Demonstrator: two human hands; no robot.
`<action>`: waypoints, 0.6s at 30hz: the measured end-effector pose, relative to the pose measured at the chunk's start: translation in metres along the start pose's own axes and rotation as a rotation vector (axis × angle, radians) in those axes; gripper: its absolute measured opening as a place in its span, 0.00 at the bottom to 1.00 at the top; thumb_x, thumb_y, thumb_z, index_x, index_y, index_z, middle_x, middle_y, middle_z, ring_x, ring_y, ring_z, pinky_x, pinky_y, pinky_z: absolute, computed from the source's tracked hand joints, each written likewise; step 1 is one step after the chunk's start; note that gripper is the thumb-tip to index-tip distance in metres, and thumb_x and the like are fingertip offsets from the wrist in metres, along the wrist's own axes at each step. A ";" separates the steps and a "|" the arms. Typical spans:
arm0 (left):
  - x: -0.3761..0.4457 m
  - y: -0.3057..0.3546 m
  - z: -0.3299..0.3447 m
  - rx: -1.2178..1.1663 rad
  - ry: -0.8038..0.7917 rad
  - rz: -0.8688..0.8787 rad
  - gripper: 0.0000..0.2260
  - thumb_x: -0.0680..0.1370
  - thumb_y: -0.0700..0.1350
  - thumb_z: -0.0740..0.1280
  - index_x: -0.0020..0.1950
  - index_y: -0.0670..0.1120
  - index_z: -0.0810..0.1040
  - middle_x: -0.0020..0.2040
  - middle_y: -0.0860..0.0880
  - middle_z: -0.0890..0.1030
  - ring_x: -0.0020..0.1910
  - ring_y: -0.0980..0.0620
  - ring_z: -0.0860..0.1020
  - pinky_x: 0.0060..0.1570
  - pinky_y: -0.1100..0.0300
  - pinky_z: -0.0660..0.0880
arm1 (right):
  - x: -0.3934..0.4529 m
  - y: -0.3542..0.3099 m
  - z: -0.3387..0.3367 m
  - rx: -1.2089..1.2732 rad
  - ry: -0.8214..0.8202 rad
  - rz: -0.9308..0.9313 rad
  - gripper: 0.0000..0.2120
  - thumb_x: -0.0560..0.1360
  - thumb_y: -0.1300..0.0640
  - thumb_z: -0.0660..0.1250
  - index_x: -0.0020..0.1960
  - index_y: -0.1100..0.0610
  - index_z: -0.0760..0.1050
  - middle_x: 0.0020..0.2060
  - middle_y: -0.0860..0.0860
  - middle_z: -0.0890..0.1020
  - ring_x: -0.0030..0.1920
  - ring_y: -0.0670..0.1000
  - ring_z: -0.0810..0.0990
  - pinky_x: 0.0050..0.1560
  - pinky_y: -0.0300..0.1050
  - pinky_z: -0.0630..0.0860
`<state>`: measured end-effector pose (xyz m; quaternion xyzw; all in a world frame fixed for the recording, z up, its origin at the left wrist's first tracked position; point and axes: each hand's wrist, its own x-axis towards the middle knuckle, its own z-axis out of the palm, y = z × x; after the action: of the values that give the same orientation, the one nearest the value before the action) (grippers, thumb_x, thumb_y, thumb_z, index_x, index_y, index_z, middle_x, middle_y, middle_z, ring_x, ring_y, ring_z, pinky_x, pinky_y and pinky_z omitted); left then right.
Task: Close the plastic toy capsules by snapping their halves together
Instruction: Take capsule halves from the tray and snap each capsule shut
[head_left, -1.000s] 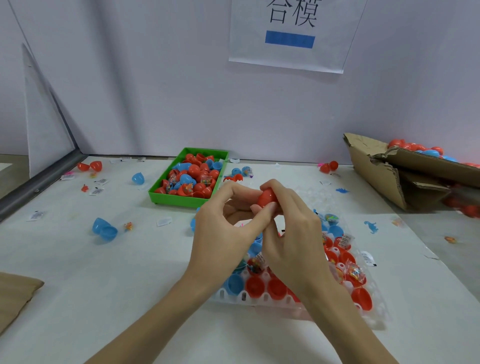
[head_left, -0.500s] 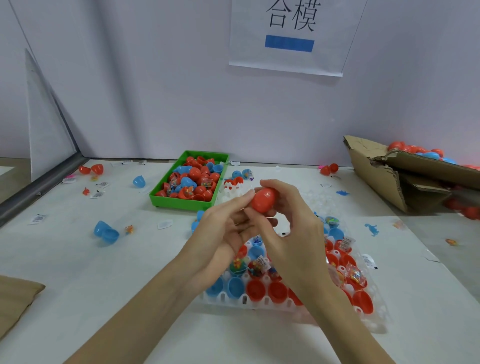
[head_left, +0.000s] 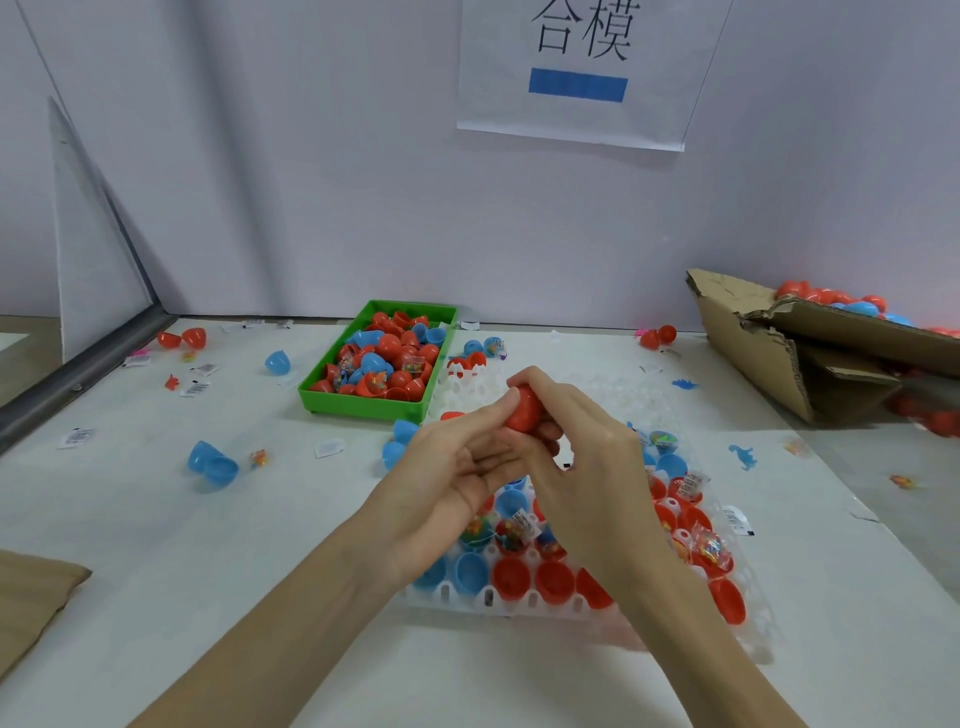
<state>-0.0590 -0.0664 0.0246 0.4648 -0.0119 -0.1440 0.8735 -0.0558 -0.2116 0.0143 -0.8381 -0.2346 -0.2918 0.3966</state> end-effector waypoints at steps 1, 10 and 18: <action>0.000 0.000 -0.001 0.002 0.007 0.001 0.16 0.75 0.50 0.75 0.54 0.38 0.88 0.54 0.36 0.86 0.55 0.44 0.86 0.55 0.58 0.82 | 0.001 0.000 0.001 0.006 -0.005 -0.007 0.19 0.77 0.63 0.74 0.66 0.57 0.78 0.52 0.45 0.81 0.50 0.28 0.75 0.52 0.21 0.69; -0.002 0.003 -0.002 -0.078 -0.088 -0.032 0.16 0.81 0.50 0.68 0.60 0.40 0.86 0.58 0.35 0.85 0.59 0.43 0.85 0.56 0.55 0.82 | -0.002 -0.003 0.005 0.155 0.095 0.033 0.23 0.76 0.56 0.75 0.70 0.54 0.77 0.55 0.45 0.83 0.52 0.36 0.82 0.54 0.26 0.74; -0.005 0.003 0.003 -0.072 -0.084 -0.068 0.15 0.79 0.51 0.68 0.54 0.41 0.88 0.52 0.41 0.87 0.51 0.46 0.87 0.52 0.55 0.83 | 0.000 -0.009 -0.003 0.026 0.004 -0.001 0.20 0.83 0.47 0.62 0.66 0.60 0.76 0.54 0.50 0.82 0.48 0.43 0.79 0.52 0.28 0.74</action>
<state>-0.0634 -0.0656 0.0289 0.4270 -0.0277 -0.1931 0.8830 -0.0628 -0.2092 0.0205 -0.8322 -0.2381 -0.2907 0.4078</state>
